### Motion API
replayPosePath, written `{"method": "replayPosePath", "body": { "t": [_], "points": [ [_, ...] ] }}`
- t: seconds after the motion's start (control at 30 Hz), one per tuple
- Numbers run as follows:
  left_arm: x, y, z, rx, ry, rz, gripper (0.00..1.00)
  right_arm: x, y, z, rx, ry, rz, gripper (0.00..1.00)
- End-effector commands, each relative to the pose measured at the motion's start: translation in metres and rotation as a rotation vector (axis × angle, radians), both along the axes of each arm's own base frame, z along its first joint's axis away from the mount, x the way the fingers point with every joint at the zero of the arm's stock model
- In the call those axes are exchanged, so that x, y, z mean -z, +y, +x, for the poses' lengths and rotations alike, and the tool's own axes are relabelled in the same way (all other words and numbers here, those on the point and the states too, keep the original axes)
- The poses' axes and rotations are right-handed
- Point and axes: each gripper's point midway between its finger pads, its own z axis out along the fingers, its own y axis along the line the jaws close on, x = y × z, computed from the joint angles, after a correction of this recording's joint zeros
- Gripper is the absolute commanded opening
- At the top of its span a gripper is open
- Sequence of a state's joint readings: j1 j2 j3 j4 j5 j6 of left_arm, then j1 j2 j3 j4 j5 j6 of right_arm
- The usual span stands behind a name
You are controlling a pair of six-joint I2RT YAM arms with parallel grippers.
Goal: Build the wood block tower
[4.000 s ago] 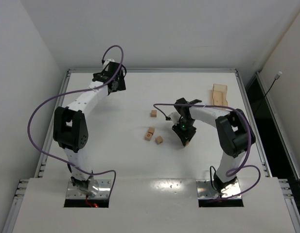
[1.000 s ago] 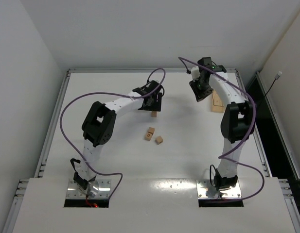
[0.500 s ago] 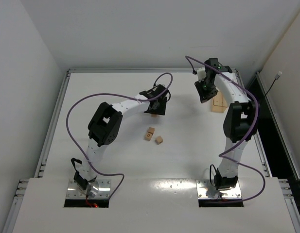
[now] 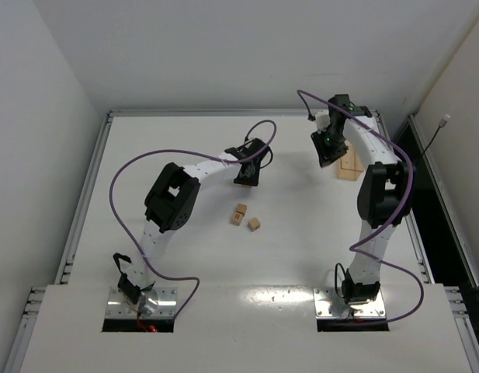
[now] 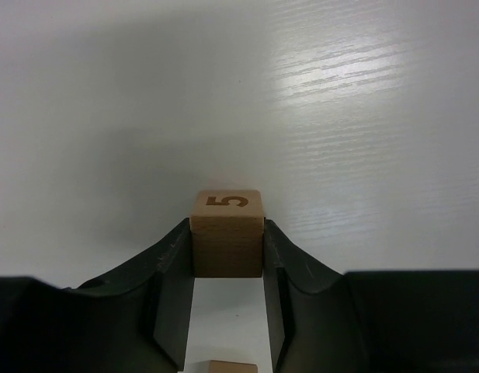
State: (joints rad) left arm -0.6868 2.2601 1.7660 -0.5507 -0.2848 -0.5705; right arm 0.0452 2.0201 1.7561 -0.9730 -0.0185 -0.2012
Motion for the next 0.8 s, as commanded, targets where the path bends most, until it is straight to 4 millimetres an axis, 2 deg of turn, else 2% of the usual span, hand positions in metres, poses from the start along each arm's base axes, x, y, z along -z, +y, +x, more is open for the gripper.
{"method": "replayPosePath", "body": {
  "t": [0.0, 0.03, 0.2, 0.23, 0.27, 0.3, 0.47, 0.63, 0.77],
  "points": [
    [-0.012, -0.010, 0.007, -0.017, -0.028, -0.035, 0.06, -0.018, 0.004, -0.002, -0.003, -0.040, 0.031, 0.00],
    [-0.014, -0.012, 0.002, -0.008, -0.028, -0.035, 0.00, -0.016, 0.004, -0.004, -0.003, -0.031, 0.030, 0.00],
    [-0.018, -0.005, -0.022, -0.040, 0.017, -0.059, 0.00, -0.013, 0.004, -0.006, -0.003, -0.022, 0.030, 0.00],
    [-0.017, -0.010, -0.030, -0.032, 0.033, -0.075, 0.00, -0.016, 0.004, -0.006, -0.003, -0.031, 0.030, 0.00],
    [-0.013, -0.007, -0.036, -0.027, 0.052, -0.070, 0.00, -0.016, 0.004, -0.006, -0.003, -0.031, 0.030, 0.00],
    [-0.021, -0.013, -0.039, -0.026, 0.042, -0.089, 0.00, -0.016, 0.004, -0.006, -0.003, -0.031, 0.030, 0.00],
    [-0.019, -0.003, -0.049, -0.046, 0.037, -0.056, 0.00, -0.018, 0.008, -0.011, -0.012, -0.031, 0.031, 0.00],
    [-0.025, -0.006, -0.058, -0.045, 0.030, -0.064, 0.00, -0.020, 0.007, -0.016, -0.012, -0.029, 0.030, 0.00],
    [-0.019, -0.003, -0.063, -0.042, 0.048, -0.057, 0.00, -0.021, 0.007, -0.022, -0.012, -0.028, 0.030, 0.00]
  ]
}}
